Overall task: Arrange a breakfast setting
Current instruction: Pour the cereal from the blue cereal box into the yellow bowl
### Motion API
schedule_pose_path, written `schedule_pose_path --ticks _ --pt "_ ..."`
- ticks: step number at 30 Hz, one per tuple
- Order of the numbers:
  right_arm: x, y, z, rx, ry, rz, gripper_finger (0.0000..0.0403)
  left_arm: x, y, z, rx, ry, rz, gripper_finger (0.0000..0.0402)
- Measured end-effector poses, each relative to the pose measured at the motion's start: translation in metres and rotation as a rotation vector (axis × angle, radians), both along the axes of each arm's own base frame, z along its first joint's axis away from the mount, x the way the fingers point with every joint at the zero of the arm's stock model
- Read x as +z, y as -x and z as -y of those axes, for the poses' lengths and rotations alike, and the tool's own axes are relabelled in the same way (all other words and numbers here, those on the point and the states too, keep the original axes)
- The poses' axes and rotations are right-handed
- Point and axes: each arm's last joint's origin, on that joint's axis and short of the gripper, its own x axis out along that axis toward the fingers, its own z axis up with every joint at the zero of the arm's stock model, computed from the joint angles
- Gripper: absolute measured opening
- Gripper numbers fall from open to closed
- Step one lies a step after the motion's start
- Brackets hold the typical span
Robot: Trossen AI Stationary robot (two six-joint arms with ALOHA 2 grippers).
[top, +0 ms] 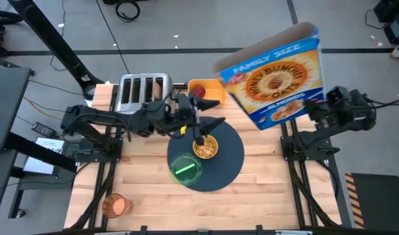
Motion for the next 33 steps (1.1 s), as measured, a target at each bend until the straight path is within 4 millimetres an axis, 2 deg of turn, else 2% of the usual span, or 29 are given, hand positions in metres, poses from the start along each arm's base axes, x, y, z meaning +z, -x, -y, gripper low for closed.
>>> schedule_pose_path --ticks 8,14,18,27,33 --pt "-0.001 -0.045 -0.01 -0.018 0.022 -0.038 0.018 -0.005 -0.013 -0.002 -0.084 -0.014 0.112 0.032" --pt "-0.003 -0.065 -0.014 -0.037 0.012 -0.035 0.018 -0.001 -0.012 -0.001 -0.101 0.002 0.171 0.0312" --pt "-0.003 -0.074 -0.016 -0.066 0.042 -0.024 0.018 0.0 -0.011 -0.002 -0.107 0.021 0.191 0.0276" --pt "-0.003 -0.078 -0.017 -0.074 0.037 -0.014 0.0183 0.002 -0.01 -0.002 -0.109 0.033 0.212 0.0155" --pt "-0.004 -0.079 -0.017 -0.089 0.03 -0.033 0.0191 0.002 -0.01 -0.004 -0.103 0.027 0.214 0.0131"
